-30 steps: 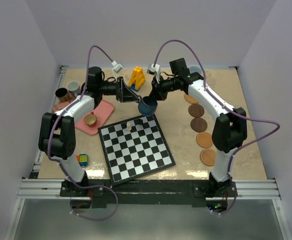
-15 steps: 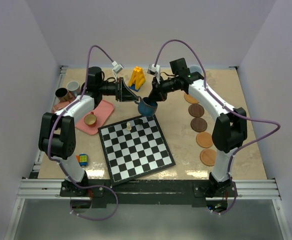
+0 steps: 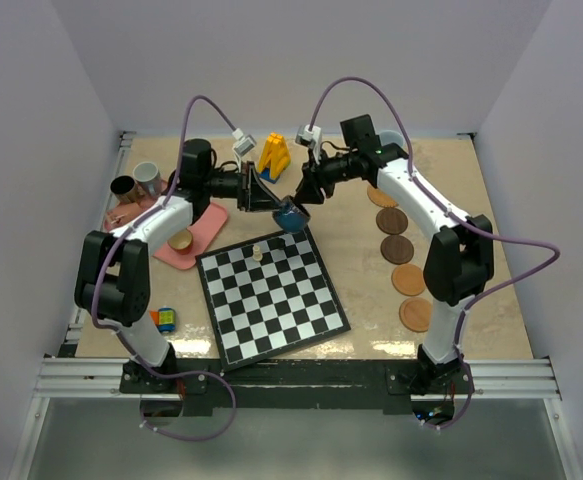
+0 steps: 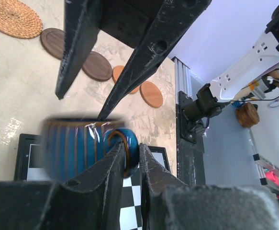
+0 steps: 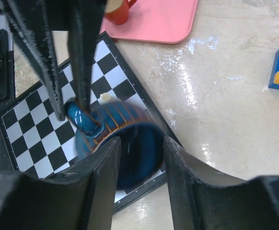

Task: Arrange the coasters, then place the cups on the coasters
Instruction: Place the cup on the coaster.

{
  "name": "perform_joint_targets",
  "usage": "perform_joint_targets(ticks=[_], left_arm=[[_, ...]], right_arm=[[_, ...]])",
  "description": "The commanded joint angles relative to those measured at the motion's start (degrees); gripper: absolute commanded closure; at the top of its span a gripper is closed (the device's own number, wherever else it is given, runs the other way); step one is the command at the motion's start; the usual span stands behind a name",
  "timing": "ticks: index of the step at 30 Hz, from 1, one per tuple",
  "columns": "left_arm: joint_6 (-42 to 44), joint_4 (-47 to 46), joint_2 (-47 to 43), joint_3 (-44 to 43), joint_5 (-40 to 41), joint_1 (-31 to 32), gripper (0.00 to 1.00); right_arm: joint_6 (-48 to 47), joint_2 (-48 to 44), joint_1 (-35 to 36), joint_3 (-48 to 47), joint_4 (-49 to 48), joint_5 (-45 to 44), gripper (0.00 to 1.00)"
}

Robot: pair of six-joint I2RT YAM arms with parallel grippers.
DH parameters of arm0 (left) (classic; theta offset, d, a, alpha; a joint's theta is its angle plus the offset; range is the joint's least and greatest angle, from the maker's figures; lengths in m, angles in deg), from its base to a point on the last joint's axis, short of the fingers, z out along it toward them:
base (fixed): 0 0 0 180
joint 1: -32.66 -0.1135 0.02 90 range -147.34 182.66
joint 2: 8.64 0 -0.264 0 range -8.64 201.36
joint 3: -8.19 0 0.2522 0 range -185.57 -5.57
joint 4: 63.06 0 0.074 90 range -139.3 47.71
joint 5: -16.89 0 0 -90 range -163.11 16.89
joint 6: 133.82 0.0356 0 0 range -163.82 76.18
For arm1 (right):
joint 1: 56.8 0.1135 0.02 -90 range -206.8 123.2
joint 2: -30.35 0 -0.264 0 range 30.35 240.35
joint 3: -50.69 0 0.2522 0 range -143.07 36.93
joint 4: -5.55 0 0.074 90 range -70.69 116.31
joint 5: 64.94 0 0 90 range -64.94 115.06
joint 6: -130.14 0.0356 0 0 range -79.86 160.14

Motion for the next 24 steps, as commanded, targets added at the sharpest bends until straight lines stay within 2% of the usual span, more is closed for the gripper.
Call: perform_joint_targets(ticks=[1,10,15,20,24], left_arm=[[5.1,-1.3,-5.5,0.1,1.8,0.1,1.0],[5.9,-1.1,-6.3,1.4,3.6,0.0,1.0],[5.6,-0.9,-6.3,1.7,3.1,0.0,1.0],[5.3,-0.5,-6.2,2.0,2.1,0.0,1.0],[4.0,-0.6,-6.0,2.0,-0.4,0.1,1.0]], right_arm=[[1.4,-2.1,-0.4,-0.8,-3.3,-0.6,0.52],[3.4,-1.2,-1.2,-0.4,-4.3,-2.2,0.52],[6.7,0.8,-4.5,-2.0,-3.9,2.6,0.52],[6.5,2.1,-5.5,-0.8,-3.5,4.6,0.49],[5.7,3.5,-5.5,0.3,-2.7,9.3,0.41]])
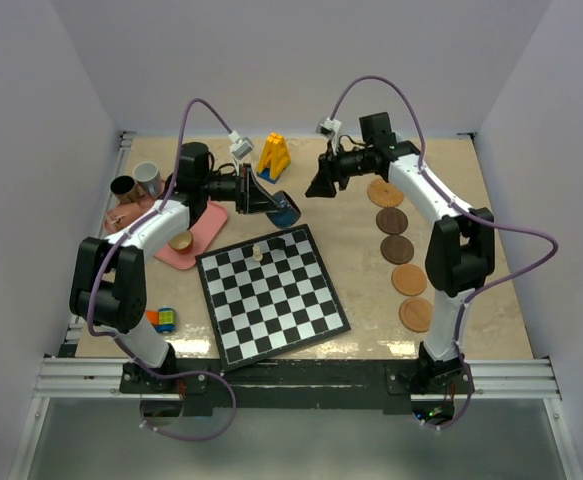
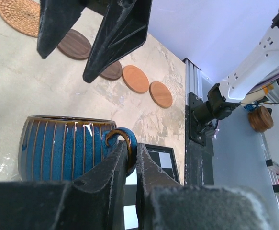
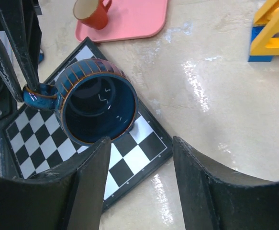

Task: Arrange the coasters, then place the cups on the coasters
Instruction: Place the cup on the coaster.

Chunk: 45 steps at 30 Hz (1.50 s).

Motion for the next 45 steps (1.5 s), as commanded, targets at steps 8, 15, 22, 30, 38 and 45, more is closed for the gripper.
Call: perform_joint_targets(ticks=[8,15,22,30,38,45], left_arm=[[-1.7,-3.4,-3.9,-0.9,-7.6,-0.1,1.0],[-5.9,-7.5,-4.6,-1.1,-8.8,0.0,1.0],[-11.1,-13.7,-3.9,-2.0,-8.8,1.7,1.0],[-15.1,-19.6,-2.2,-3.2,-8.3,2.9,1.0],[-26.5,-34.7,0.5,-3.0,-7.6,4.7,1.0],[-30.3,-39.7,2.2,-2.6,-6.6,4.7,1.0]], right_arm=[[-1.6,3.0,0.6,-0.2,2.3,12.4,0.32],[-1.2,4.2,0.6,0.0,2.1,15.8,0.29],[-0.7,5.3,1.1,-0.8,2.4,17.9,0.27],[-1.0,6.4,1.9,-0.9,2.8,20.4,0.27],[-1.0,6.8,2.1,-1.4,3.1,22.2,0.34],[1.0,6.7,1.1,-1.7,2.1,22.6,1.0]])
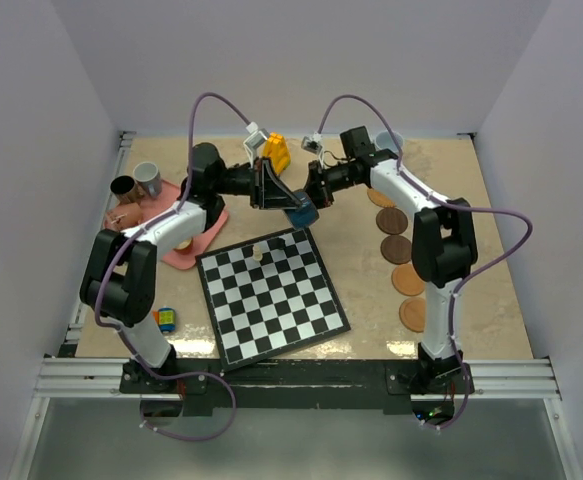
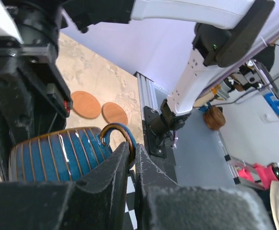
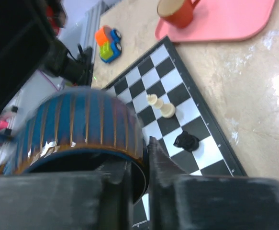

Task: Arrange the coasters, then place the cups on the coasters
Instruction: Place the cup on the coaster.

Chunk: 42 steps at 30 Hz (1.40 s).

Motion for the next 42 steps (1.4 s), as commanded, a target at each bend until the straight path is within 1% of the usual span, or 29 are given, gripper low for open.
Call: perform_joint_targets(ticks=[1,3,4,5,7,9,10,11,12,14,16,17,19,23,27,30,32,33,36,39,42], left_arm=[[-1.5,-8.5,-0.9,-2.4,-0.1,-0.5,1.0],[1.8,-3.0,-1.1,-2.7,0.3,-1.0,1.0],[4.9,2.1,-1.3,-3.3,1.0,-1.3,0.96],[9.2,6.8,-1.7,-4.1,1.7,-1.5,0.95],[18.9,20.1,-2.0,-7.3,3.6,-1.8,0.94],[26.7,30.0,-1.5,-10.0,4.8,-1.8,0.93],[29.3,33.2,-1.0,-11.1,5.7,-1.8,0.88],[31.2,35.7,-0.8,-11.8,6.3,-2.0,0.77],[32.4,37.3,-1.0,-12.1,7.5,-2.1,0.7],[34.2,38.3,-1.8,-12.6,10.8,-2.3,0.6],[34.4,38.0,-3.1,-13.1,14.9,-2.4,0.55],[34.3,37.6,-3.6,-13.3,17.6,-2.4,0.51],[34.3,37.8,-4.6,-13.5,23.6,-2.4,0.5],[32.4,38.2,-6.2,-12.9,35.7,-2.4,0.47],[30.3,37.4,-9.6,-10.1,44.4,-2.4,0.44],[29.5,39.6,-10.8,-8.8,51.9,-2.4,0.42],[29.2,40.8,-10.7,-8.4,54.3,-2.4,0.42],[29.2,42.8,-10.6,-8.3,55.2,-2.4,0.42],[28.5,45.0,-10.1,-8.7,58.0,-2.4,0.42],[28.8,45.1,-9.8,-8.6,58.7,-2.4,0.42],[28.8,45.7,-8.9,-9.1,59.2,-2.4,0.42]], right_arm=[[0.2,-0.3,-1.3,-2.0,0.4,1.9,1.0],[-0.9,0.2,-3.0,-3.6,3.7,1.0,1.0],[-1.7,0.4,-4.2,-4.8,5.4,0.3,1.0],[-2.0,0.4,-5.4,-5.4,6.7,0.1,1.0],[-0.8,-1.0,-7.5,-5.1,5.5,-1.8,1.0],[2.4,-3.2,-9.2,-3.1,1.9,-3.1,1.0],[3.0,-3.9,-9.5,-2.7,1.3,-4.2,1.0],[4.0,-4.3,-9.6,-2.4,1.0,-7.0,1.0],[4.9,-4.6,-9.6,-2.5,1.2,-10.1,1.0],[6.9,-5.8,-9.8,-2.4,0.8,-17.3,1.0],[10.9,-7.9,-10.4,-1.4,-2.1,-23.8,1.0],[13.4,-9.0,-11.0,-0.8,-3.9,-28.5,1.0],[18.4,-10.4,-11.7,-0.2,-5.7,-36.5,1.0],[22.7,-11.5,-12.4,-0.8,-3.1,-51.8,1.0],[25.1,-12.7,-13.4,-0.5,-0.3,-61.9,1.0],[26.1,-13.8,-14.1,-0.2,1.8,-70.6,1.0],[26.6,-13.8,-14.8,-0.6,3.0,-73.4,1.0],[26.7,-13.5,-15.3,-1.2,4.0,-75.1,1.0],[27.2,-11.7,-16.0,-4.3,7.3,-80.2,1.0],[27.5,-9.2,-15.9,-8.6,9.9,-83.8,1.0],[26.4,-5.2,-16.0,-14.1,14.5,-86.2,1.0]])
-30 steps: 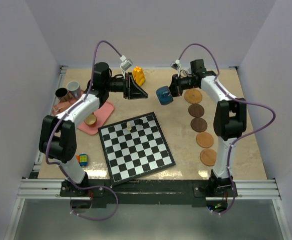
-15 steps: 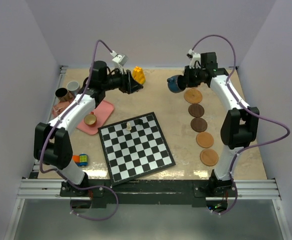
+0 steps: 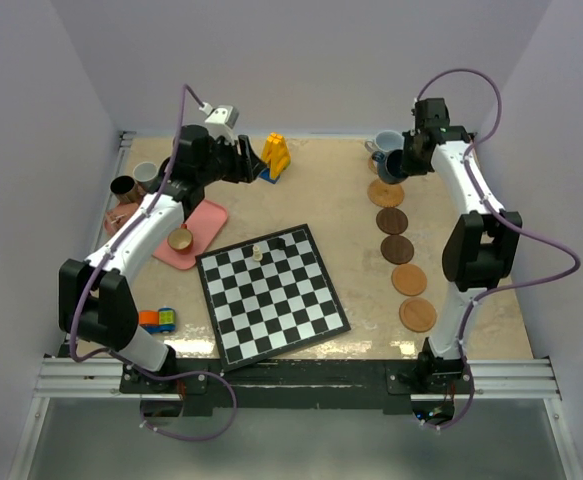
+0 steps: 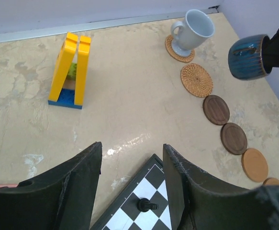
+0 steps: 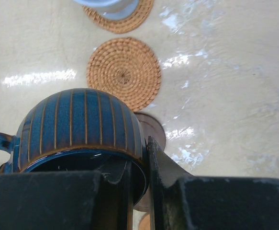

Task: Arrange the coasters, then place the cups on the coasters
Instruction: Place the cup on the coaster.

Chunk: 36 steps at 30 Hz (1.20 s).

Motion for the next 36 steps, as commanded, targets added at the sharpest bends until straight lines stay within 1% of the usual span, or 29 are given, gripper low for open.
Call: perform_joint_targets(ticks=[1,4,12,17,29,36], left_arm=[[-0.9,0.6,1.1,-0.4,3.0,-0.4,0.42],[-1.6,-0.2,1.7,-0.1,3.2,-0.4,0.42],[-2.3,-1.0,3.7,-0.4,2.4,-0.4,0.42],[-1.9,0.4,5.5,-2.1,1.4,-0.4,0.42],[-1.8,1.2,8.0,-3.0,0.3,-0.4,0.41],[-1.1,1.3,8.1,-3.0,0.0,-0.4,0.41]], right_arm=[[0.4,3.8,0.2,-10.1,5.5,-7.2,1.0],[-0.8,7.1,0.2,-13.1,7.6,-7.8,1.0],[-1.5,12.1,0.2,-15.5,7.3,-7.5,1.0],[-0.6,15.4,0.2,-17.7,7.3,-9.0,1.0],[0.3,19.2,0.8,-19.5,8.7,-12.7,1.0],[0.3,20.7,1.6,-20.3,9.0,-12.9,1.0]])
